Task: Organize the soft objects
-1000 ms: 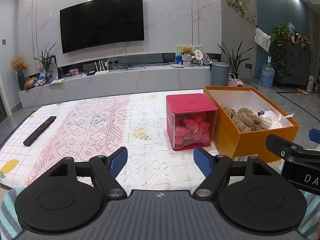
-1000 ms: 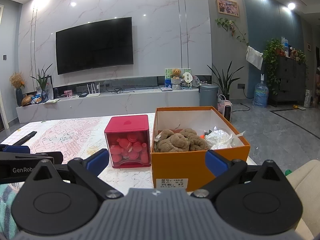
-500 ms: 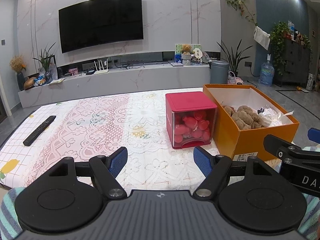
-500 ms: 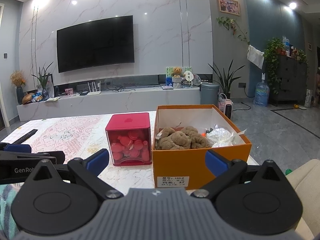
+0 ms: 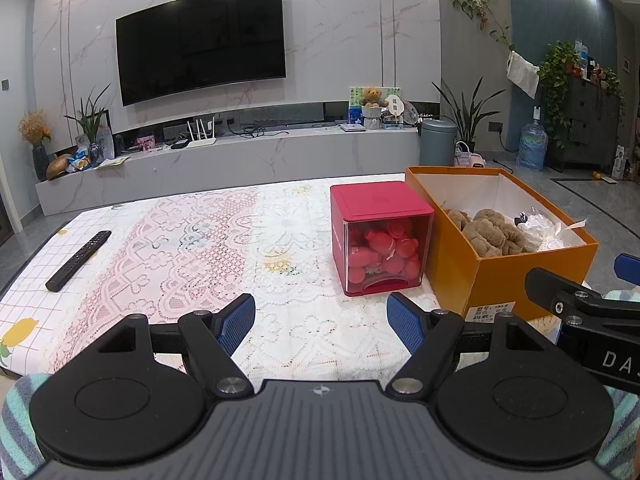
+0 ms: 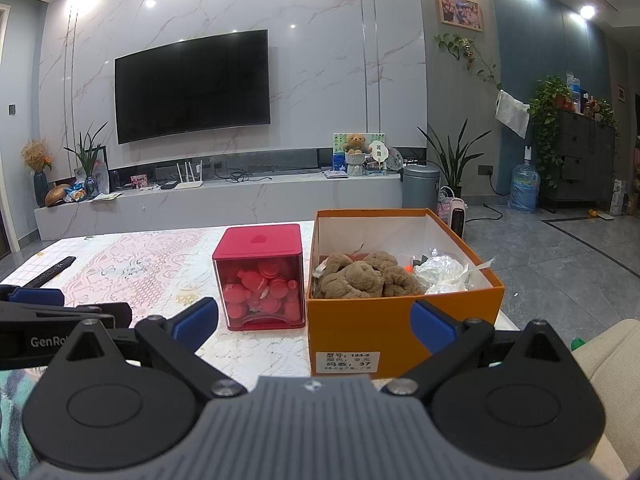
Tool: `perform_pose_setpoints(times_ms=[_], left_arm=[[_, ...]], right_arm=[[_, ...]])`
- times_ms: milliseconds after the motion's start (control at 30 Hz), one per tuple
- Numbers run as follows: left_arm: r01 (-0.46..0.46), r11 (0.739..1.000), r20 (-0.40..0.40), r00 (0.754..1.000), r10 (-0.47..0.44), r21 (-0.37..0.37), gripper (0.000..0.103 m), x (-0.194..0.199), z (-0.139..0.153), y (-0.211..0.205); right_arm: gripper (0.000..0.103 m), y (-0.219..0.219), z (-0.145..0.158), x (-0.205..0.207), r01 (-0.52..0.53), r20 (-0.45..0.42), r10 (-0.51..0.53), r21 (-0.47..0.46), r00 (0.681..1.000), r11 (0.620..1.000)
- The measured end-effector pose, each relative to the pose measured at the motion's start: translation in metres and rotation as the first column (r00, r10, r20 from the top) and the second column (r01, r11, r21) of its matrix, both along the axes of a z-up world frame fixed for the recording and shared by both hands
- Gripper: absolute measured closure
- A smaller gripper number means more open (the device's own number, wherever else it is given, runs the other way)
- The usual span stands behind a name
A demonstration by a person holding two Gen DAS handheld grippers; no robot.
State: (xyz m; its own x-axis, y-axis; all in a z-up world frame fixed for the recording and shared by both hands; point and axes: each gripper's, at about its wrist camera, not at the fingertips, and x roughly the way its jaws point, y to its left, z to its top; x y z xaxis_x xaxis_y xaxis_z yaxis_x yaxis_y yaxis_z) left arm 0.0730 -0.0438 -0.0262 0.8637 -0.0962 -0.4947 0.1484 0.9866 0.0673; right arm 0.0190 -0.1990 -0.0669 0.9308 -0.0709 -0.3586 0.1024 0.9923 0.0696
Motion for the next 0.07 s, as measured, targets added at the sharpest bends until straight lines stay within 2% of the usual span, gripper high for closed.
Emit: perform_pose_setpoints(times_ms=[67], left_arm=[[-0.001,1.0,0.001,1.0,0.001,0.002,0.015,-0.0008,-0.0016,0.0008]], right_arm=[[0.003,0.0,0.0,0.0001,0.0,-0.001,0.0,0.0,1.0,1.0]])
